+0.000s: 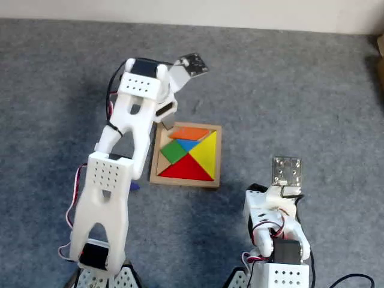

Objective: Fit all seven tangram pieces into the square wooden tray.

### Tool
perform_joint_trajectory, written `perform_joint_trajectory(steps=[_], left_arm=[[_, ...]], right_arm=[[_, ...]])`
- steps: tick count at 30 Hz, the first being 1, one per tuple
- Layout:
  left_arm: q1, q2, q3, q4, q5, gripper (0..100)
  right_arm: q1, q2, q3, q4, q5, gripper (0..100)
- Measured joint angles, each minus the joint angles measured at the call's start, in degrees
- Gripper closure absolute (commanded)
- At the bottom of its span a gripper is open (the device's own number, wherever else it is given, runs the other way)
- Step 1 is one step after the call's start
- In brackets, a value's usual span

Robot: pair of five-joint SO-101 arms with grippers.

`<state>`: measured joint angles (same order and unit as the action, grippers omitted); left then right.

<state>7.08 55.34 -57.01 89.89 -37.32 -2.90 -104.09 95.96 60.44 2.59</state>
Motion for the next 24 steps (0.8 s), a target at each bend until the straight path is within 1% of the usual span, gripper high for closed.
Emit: perform_joint_trajectory(steps=[7,12,15,19,21,24], left_arm=[[0.18,2.37,0.0,-1.05,0.18,78],[2.99,2.37,-0.09,-1.05,0.53,78],[4.66,2.37,-1.41,-1.05,2.55,78],[5.01,2.37,-4.57,-0.97,3.78,78],[5.01,2.37,-6.59,0.97,3.78,78],[5.01,2.37,-11.34,5.98,3.78,78]], right_arm=[[0.0,0.0,0.0,0.0,0.0,99.3],[0.0,0.0,0.0,0.0,0.0,99.3],[0.0,0.0,0.0,0.0,0.0,99.3],[0.0,0.0,0.0,0.0,0.0,99.3],[0.0,0.0,0.0,0.0,0.0,99.3],[0.0,0.0,0.0,0.0,0.0,99.3]])
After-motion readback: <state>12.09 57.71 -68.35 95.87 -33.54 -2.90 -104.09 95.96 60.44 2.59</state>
